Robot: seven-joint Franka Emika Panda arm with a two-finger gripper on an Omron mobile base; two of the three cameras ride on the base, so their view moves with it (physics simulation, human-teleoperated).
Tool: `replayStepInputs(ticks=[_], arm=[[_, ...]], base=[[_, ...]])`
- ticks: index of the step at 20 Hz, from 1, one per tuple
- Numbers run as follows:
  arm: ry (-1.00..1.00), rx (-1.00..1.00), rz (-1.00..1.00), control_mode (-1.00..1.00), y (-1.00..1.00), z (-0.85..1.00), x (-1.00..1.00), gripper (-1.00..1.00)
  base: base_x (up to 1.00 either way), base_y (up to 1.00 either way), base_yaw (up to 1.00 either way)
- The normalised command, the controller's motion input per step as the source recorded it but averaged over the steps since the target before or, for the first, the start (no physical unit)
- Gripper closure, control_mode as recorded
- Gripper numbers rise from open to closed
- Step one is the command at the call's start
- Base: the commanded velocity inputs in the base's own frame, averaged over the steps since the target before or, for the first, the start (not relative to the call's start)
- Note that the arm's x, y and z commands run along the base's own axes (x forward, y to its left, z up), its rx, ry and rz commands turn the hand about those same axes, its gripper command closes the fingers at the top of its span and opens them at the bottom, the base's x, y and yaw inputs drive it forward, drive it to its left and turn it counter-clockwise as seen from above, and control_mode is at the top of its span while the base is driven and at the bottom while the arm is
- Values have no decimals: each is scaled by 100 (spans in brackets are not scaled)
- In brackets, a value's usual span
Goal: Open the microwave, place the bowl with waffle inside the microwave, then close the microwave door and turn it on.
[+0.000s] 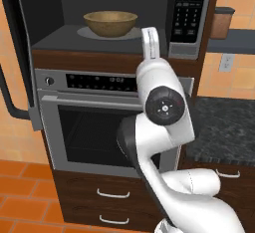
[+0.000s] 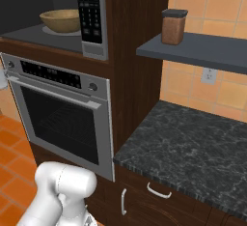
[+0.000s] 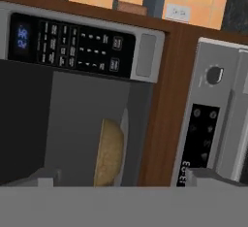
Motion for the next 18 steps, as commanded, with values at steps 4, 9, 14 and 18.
replayStepInputs(ticks=[4, 9, 14, 18], arm=[[-7, -2, 4, -100, 45, 0, -100, -100], [-5, -4, 3, -100, 65, -7, -100, -100], [-15, 1, 0, -100, 69, -12, -100, -100], [-18, 1, 2, -100, 68, -11, -82, -100]], base=[[0, 0, 0], [0, 0, 0], [0, 0, 0], [0, 0, 0]])
